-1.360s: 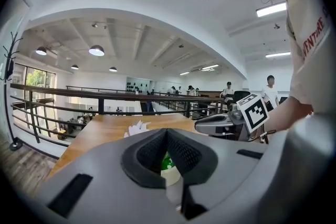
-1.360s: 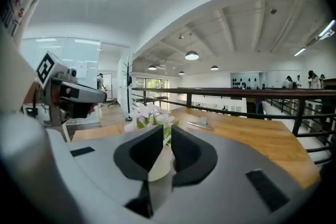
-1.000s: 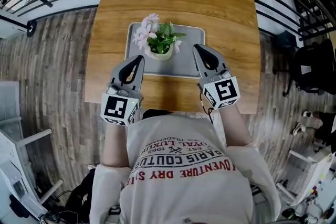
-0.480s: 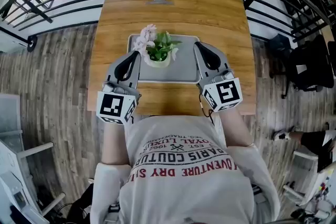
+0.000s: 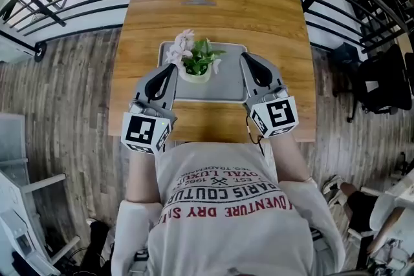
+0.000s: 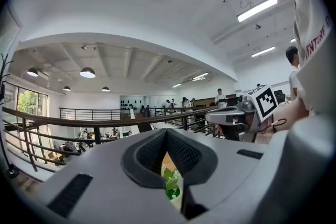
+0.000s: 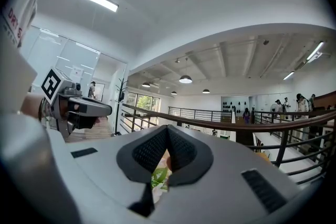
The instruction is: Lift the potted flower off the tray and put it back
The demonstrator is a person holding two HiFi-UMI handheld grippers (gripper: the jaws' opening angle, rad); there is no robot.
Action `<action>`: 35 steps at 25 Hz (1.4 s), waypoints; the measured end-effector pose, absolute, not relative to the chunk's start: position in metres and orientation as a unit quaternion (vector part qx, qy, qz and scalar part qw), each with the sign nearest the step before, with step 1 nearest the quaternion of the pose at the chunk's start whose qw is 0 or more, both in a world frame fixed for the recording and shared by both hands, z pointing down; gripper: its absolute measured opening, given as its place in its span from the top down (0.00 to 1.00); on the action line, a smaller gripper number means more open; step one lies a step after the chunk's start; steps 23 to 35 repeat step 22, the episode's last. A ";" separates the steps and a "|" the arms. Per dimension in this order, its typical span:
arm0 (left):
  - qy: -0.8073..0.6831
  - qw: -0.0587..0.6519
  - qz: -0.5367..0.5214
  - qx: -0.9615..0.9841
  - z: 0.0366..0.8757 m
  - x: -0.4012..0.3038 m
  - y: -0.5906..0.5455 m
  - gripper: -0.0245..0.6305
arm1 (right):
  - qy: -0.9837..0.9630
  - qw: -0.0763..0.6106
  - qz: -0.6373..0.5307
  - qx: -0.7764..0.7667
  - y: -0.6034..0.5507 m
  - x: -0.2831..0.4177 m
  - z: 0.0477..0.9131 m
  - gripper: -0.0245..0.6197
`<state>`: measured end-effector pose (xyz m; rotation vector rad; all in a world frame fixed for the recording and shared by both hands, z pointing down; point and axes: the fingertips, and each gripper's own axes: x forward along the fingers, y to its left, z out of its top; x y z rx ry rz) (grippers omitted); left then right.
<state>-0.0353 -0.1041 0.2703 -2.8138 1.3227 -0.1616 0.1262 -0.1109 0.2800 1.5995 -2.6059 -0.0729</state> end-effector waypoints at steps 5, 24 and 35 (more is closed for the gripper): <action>0.422 0.009 -0.052 -0.905 0.272 -0.033 -0.103 0.94 | -0.849 0.036 -0.020 0.527 -0.108 0.129 0.278 0.92; 0.407 0.007 -0.057 -0.912 0.273 -0.030 -0.099 0.94 | -0.850 0.044 -0.007 0.525 -0.099 0.123 0.283 0.92; 0.407 0.007 -0.057 -0.912 0.273 -0.030 -0.099 0.94 | -0.850 0.044 -0.007 0.525 -0.099 0.123 0.283 0.92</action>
